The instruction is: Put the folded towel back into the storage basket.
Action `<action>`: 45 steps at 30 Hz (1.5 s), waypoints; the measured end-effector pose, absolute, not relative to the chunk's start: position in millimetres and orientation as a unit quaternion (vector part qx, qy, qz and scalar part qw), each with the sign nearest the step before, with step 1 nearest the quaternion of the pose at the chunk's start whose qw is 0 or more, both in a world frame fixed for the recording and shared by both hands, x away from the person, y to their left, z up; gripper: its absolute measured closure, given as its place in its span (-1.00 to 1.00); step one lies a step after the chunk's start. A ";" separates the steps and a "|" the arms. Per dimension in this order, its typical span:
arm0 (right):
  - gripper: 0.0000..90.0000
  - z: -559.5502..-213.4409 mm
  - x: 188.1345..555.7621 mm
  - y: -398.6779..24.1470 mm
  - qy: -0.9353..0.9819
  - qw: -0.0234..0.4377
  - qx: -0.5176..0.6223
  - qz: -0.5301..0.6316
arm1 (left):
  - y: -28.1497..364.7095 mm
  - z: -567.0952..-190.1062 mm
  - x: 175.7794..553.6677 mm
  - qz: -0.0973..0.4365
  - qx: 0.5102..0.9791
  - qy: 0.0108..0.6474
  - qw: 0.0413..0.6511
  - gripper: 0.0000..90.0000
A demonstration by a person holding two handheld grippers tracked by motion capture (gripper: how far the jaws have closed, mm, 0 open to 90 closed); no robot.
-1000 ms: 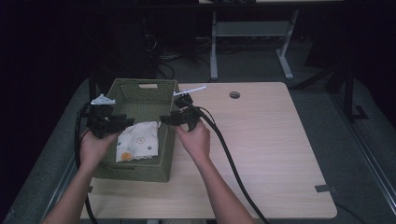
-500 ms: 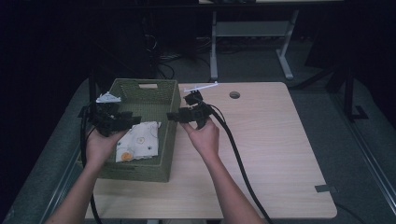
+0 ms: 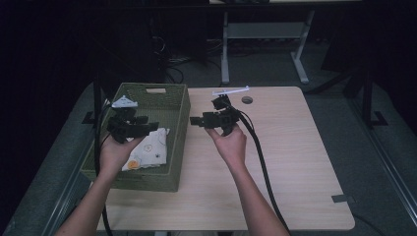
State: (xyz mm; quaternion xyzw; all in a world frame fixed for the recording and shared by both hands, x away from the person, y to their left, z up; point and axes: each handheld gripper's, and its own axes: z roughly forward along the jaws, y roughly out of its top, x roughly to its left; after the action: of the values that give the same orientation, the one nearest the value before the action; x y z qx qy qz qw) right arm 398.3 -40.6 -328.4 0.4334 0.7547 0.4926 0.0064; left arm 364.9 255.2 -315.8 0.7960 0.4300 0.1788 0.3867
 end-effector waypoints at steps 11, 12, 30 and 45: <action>-0.21 -332.9 395.1 -72.4 0.743 0.005 0.454 0.492 | 236.1 -317.5 364.9 0.169 0.800 0.421 0.392 -0.05; -0.21 -333.9 394.7 -75.4 0.742 0.005 0.457 0.490 | 234.8 -317.6 364.9 0.170 0.801 0.419 0.392 -0.06; -0.25 -340.6 389.6 -112.0 0.725 0.002 0.470 0.503 | 210.3 -316.5 364.4 0.163 0.805 0.410 0.396 -0.15; -0.29 -348.8 384.8 -148.6 0.712 0.001 0.484 0.509 | 180.4 -317.3 361.5 0.158 0.812 0.398 0.396 -0.18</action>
State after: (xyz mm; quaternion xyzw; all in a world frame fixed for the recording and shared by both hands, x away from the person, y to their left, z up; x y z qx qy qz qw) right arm 384.8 -148.6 -348.8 0.4835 0.7118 0.5094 0.0013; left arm 361.5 180.4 -317.3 0.8124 0.3980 0.1576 0.3960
